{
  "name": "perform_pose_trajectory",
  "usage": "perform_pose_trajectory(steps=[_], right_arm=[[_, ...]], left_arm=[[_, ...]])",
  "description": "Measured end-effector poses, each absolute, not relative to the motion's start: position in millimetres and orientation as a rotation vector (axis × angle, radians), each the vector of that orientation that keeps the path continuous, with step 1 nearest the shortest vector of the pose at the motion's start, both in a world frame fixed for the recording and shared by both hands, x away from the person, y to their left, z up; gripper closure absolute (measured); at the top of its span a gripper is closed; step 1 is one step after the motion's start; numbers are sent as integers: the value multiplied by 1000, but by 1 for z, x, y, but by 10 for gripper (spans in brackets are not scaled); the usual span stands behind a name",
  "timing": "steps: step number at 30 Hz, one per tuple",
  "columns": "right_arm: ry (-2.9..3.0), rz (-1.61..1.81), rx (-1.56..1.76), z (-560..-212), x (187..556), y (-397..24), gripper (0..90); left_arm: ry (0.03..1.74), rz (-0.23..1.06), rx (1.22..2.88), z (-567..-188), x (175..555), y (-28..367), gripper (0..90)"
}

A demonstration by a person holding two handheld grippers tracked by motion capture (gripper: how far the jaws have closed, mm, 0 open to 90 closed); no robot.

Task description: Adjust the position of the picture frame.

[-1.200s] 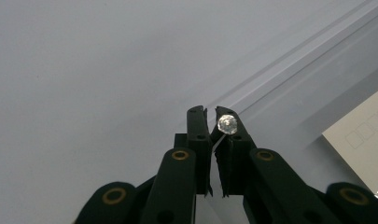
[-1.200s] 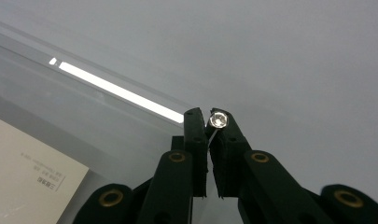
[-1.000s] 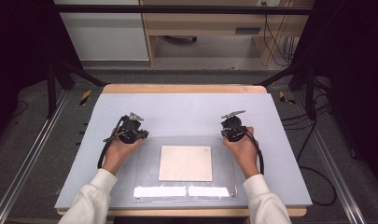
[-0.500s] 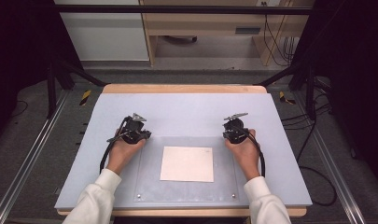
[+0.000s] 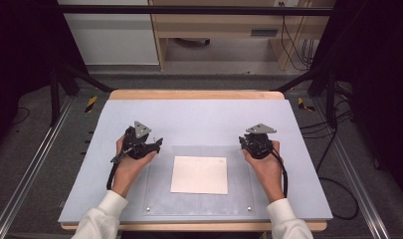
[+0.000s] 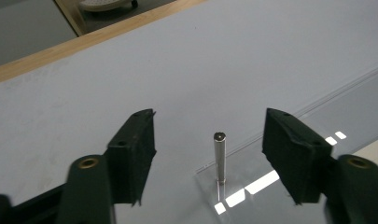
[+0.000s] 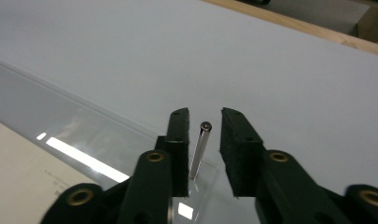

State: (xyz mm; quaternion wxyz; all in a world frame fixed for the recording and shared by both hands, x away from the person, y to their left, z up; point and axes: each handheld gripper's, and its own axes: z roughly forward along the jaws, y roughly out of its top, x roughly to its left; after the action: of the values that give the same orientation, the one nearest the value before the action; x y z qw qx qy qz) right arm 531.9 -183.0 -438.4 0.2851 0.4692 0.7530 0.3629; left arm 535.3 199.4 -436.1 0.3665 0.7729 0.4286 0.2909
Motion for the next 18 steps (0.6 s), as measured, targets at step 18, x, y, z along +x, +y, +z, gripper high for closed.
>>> perform_pose_trajectory(steps=[18], right_arm=[[2034, 951, 1278, -438, 533, -180, 856]], left_arm=[[1077, 743, 1928, -442, 523, 193, 392]])
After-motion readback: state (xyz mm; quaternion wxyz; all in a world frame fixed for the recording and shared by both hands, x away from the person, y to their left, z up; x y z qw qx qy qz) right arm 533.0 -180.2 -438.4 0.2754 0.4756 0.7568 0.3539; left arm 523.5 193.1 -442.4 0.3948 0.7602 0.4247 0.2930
